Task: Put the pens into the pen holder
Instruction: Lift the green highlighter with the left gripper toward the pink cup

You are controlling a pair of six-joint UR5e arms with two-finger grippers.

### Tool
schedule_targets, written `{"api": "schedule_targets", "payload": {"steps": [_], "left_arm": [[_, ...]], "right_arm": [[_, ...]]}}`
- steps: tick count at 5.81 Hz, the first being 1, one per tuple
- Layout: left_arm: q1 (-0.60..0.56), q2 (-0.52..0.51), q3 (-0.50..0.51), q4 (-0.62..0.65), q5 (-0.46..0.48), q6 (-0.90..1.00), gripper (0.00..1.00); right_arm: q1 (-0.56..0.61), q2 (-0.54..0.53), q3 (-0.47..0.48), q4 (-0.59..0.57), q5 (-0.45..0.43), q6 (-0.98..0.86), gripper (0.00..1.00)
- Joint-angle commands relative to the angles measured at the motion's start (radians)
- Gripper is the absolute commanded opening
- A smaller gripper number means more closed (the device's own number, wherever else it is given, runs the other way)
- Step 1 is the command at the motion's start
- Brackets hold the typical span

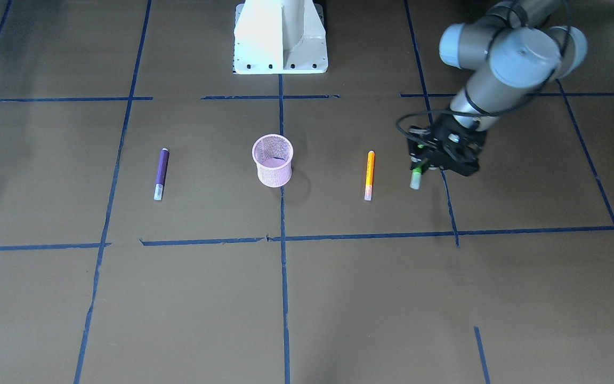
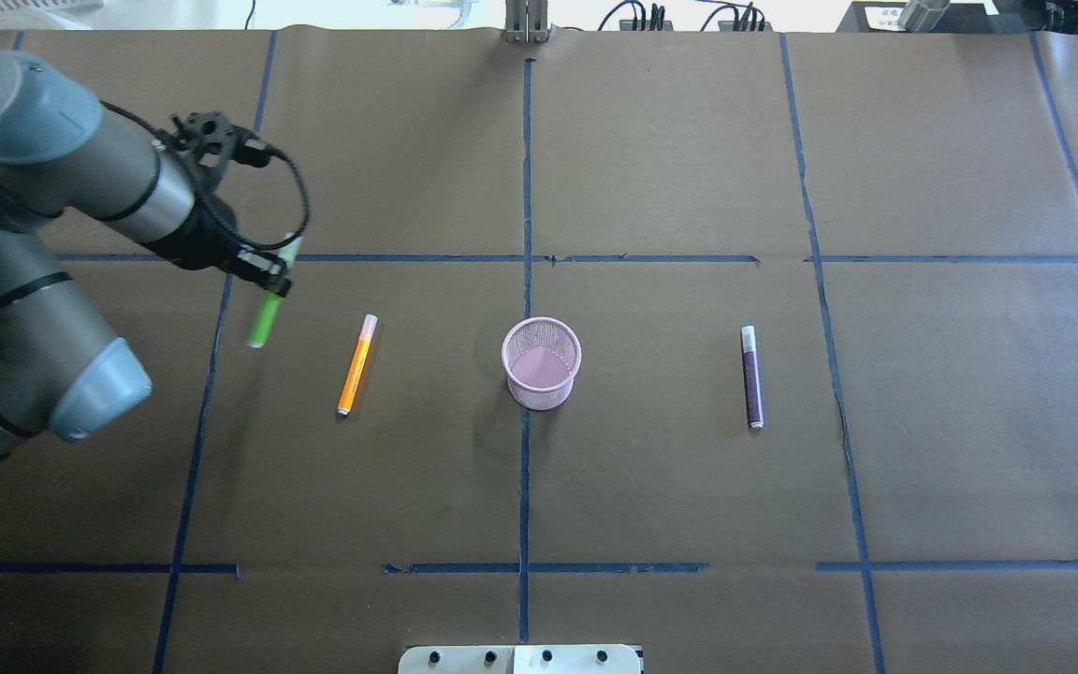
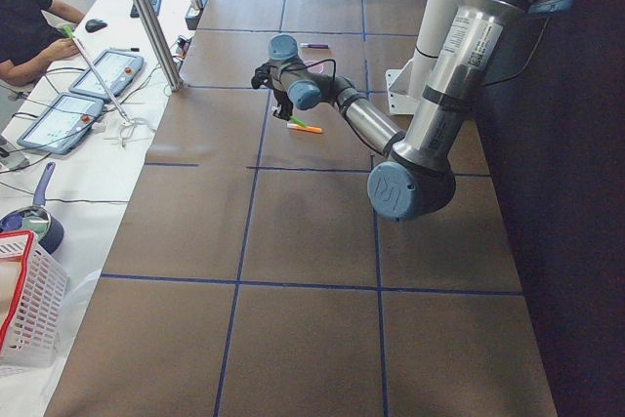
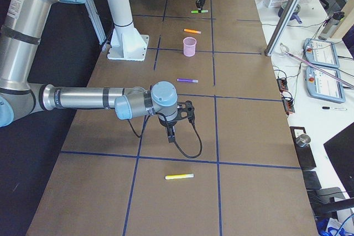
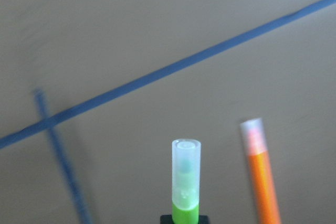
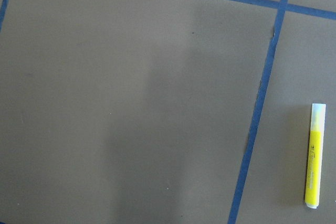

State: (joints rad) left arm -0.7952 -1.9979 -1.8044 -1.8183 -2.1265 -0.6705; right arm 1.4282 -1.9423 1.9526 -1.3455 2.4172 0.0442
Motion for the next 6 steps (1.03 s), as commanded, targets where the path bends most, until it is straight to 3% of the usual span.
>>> {"api": "schedule_targets", "payload": {"steps": [1, 3, 5, 6], "left_arm": [[0.136, -0.097, -0.055, 0.008, 0.252, -0.119, 0.02], [0.238, -0.125, -0.102, 0.007, 0.482, -0.191, 0.01], [0.414, -0.151, -0.110, -0.001, 0.879, -0.215, 0.01], [0.431, -0.186, -0.112, -0.003, 0.949, -0.216, 0.01]], "right_arm": [[0.000, -0.003, -0.001, 0.016, 0.002, 0.002, 1.00], [0.000, -0.003, -0.001, 0.017, 0.000, 0.002, 1.00], [0.000, -0.003, -0.001, 0.014, 0.000, 0.003, 1.00], [0.000, -0.003, -0.003, 0.014, 0.000, 0.002, 1.00]]}}
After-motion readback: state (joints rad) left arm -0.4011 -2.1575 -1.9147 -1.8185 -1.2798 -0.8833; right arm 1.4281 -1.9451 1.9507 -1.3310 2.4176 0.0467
